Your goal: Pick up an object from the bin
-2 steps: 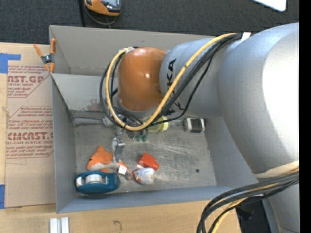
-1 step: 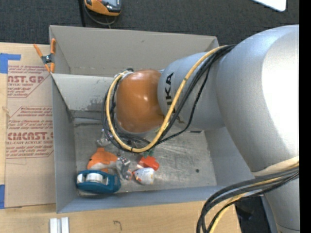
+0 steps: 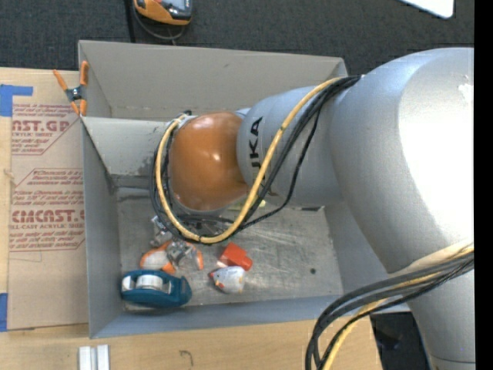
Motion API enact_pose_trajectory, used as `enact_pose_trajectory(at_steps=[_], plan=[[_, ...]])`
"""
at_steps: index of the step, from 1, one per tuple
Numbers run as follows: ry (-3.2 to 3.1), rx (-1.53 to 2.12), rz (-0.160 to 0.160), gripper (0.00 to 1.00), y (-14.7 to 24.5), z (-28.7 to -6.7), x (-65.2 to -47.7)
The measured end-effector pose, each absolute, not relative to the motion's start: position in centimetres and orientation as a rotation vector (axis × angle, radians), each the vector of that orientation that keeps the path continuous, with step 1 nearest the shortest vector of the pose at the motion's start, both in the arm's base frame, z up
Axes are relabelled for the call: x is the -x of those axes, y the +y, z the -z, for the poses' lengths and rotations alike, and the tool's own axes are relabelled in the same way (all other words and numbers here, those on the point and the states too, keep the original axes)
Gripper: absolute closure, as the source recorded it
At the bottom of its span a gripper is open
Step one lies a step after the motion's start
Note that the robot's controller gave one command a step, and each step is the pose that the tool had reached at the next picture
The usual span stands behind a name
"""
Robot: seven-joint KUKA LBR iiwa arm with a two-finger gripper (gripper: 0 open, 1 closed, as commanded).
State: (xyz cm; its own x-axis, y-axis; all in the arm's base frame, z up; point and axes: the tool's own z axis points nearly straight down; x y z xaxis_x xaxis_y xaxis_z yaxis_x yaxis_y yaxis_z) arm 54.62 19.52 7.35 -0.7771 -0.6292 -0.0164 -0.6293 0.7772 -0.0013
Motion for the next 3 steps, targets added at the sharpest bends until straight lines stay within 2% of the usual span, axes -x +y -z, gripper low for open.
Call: enact_pose_trajectory(at_steps=[2,3], plan=[[2.947,1.044,-0.007,1.0,19.5,-7.4,-54.6],[2.897,1.196,-0.001,1.0,20.2,-11.1,-54.7]])
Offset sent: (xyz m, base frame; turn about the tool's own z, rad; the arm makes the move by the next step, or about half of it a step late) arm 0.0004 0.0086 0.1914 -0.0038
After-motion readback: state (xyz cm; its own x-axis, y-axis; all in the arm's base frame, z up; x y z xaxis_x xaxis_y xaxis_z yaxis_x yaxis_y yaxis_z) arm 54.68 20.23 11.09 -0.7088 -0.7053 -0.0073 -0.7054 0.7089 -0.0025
